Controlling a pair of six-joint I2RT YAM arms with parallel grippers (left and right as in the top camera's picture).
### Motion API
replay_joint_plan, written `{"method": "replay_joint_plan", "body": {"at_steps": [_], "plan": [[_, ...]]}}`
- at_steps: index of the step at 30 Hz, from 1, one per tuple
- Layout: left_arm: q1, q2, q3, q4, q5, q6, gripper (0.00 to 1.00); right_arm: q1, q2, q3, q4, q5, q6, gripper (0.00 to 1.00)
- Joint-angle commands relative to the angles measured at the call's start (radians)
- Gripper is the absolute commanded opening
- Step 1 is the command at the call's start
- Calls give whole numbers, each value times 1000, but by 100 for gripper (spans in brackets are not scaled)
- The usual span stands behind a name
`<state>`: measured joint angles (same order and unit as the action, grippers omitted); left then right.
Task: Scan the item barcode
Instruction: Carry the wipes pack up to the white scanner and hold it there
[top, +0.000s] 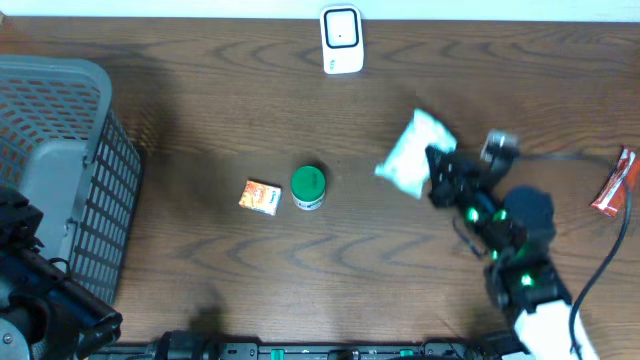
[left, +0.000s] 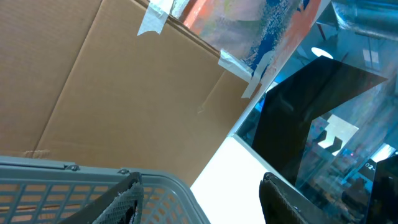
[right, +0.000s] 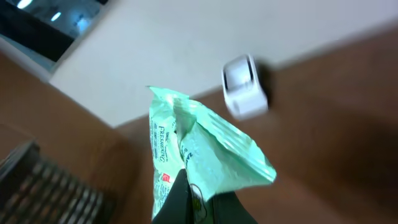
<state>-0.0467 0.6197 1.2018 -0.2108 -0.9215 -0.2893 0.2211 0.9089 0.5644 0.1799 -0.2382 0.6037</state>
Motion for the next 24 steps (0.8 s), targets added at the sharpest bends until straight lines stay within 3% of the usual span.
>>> {"method": "replay_joint_plan", "body": {"at_steps": [1,11,18,21,24], "plan": [[-2,-2,-2,3,-3,-4,61,16,163,205,-10,85,-179,1],[-2,-2,-2,3,-3,-4,61,113,779,777,-82,352,-534,1],[-2,-2,-2,3,-3,-4,61,199,1081,1126,-75,611,-790,1],[-2,-2,-2,3,-3,-4,61,220,1221,1263,1,740,-961,1],[-2,-2,-2,3,-3,-4,61,229,1294,1287,127,822,-1078,1]]}}
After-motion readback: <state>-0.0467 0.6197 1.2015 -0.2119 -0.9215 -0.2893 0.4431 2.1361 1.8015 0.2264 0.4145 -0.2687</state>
